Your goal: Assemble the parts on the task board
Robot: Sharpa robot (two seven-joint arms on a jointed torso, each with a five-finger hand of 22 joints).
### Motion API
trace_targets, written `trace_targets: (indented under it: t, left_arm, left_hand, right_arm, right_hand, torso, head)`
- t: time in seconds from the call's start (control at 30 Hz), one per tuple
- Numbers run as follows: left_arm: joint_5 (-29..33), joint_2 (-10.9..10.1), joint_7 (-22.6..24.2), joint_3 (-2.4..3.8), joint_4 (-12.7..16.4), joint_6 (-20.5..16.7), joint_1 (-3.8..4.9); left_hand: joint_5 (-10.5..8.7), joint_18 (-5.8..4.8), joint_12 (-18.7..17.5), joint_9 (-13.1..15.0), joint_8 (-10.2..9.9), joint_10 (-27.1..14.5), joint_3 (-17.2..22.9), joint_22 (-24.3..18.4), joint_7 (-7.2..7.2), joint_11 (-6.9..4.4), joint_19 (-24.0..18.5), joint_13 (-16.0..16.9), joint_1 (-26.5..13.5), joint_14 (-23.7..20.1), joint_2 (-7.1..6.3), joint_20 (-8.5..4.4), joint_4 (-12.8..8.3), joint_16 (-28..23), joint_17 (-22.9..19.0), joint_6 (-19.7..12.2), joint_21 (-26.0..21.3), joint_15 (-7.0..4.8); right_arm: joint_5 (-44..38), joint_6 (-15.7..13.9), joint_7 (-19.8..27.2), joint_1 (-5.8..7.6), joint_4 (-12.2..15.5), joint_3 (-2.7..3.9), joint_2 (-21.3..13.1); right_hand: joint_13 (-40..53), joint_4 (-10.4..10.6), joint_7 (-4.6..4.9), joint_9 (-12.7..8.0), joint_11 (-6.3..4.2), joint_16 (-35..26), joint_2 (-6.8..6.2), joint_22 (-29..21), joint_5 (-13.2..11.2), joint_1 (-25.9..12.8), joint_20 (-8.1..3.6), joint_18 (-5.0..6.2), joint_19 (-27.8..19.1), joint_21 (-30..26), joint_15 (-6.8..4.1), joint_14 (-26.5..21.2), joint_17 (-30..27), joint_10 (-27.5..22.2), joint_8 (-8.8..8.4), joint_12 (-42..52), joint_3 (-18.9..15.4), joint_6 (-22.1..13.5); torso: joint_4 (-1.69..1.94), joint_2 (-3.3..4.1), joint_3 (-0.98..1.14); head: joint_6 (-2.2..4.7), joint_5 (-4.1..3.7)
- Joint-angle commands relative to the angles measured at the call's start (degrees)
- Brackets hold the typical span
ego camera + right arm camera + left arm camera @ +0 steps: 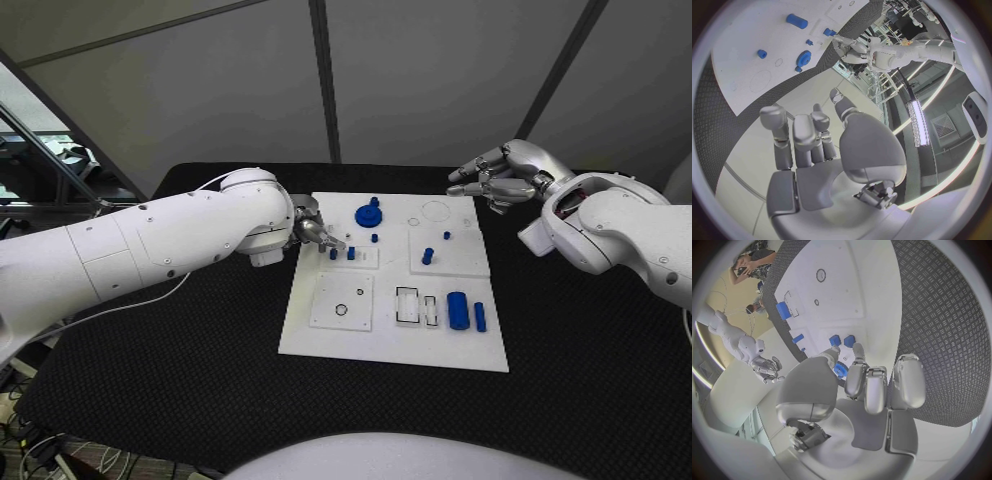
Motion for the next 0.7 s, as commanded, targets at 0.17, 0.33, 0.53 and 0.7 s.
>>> trace_targets:
  t: [0.17, 0.33, 0.53, 0.7]
  left_arm:
    - [-0.17, 0.8, -0.03, -0.06, -0.33, 1.34, -0.04]
    - [-0.17, 1.24, 0.12, -0.19, -0.94, 1.28, -0.1]
    - [-0.17, 1.75, 0.09, -0.24, -1.81, 1.7, -0.12]
    - [-0.17, 2.06, -0.2, -0.42, -2.49, 2.62, -0.13]
  left_hand:
    - [-0.3, 0.68, -0.28, -0.15, -0.39, 1.33, 0.01, 1.61, 0.26, -0.1, -0.15, 11.35, 0.75, 6.0, -0.2, -0.18, 0.48, 0.18, 14.96, -0.32, -0.35, -0.34]
    - [-0.3, 0.68, -0.27, -0.24, -0.46, 1.33, -0.06, 1.64, 0.28, -0.08, -0.14, 11.36, 1.35, 5.99, -0.05, -0.16, 0.61, 0.17, 14.95, -0.3, -0.36, -0.33]
    - [-0.3, 0.68, -0.29, -0.4, -0.59, 1.31, -0.1, 1.66, 0.29, -0.06, -0.14, 11.35, 2.83, 6.0, 0.29, -0.14, 0.46, 0.18, 14.96, -0.26, -0.41, -0.31]
    - [-0.3, 0.71, -0.39, -0.52, -0.69, 1.26, -0.13, 1.61, 0.31, -0.05, -0.2, 11.32, 3.8, 5.98, 0.6, -0.12, 0.25, 0.11, 14.91, -0.28, -0.51, -0.29]
  right_arm:
    - [-0.07, 0.09, 0.34, 0.11, 0.0, 0.04, 0.13]
    - [-0.07, 0.09, 0.34, 0.11, -0.04, 0.04, 0.16]
    - [-0.07, 0.13, 0.36, 0.11, -0.1, 0.04, 0.27]
    - [-0.07, 0.16, 0.36, 0.11, -0.13, 0.04, 0.27]
  right_hand:
    - [0.02, -0.04, -0.09, 0.05, -0.08, -0.24, 0.3, 0.03, 0.1, -0.1, -0.15, 0.56, 0.4, -0.23, 0.1, 0.4, 0.01, 0.25, -0.28, 0.04, -0.02, -0.47]
    - [0.02, -0.04, -0.09, 0.05, -0.08, -0.24, 0.3, 0.03, 0.1, -0.1, -0.15, 0.56, 0.4, -0.23, 0.1, 0.4, 0.01, 0.25, -0.28, 0.04, -0.02, -0.47]
    - [0.02, -0.04, -0.09, 0.05, -0.08, -0.24, 0.3, 0.03, 0.1, -0.1, -0.15, 0.56, 0.4, -0.23, 0.1, 0.4, 0.01, 0.25, -0.28, 0.04, -0.02, -0.47]
    - [0.02, -0.04, -0.09, 0.05, -0.08, -0.24, 0.3, 0.03, 0.1, -0.1, -0.15, 0.56, 0.4, -0.23, 0.1, 0.4, 0.01, 0.25, -0.28, 0.04, -0.02, -0.47]
  torso:
    - [-0.07, 0.06, 0.0]
    - [-0.05, 0.06, 0.0]
    - [-0.12, 0.07, 0.0]
    - [-0.08, 0.09, -0.03]
  head:
    - [0.09, 0.05]
    - [0.03, 0.06]
    - [-0.14, 0.1]
    - [-0.24, 0.0]
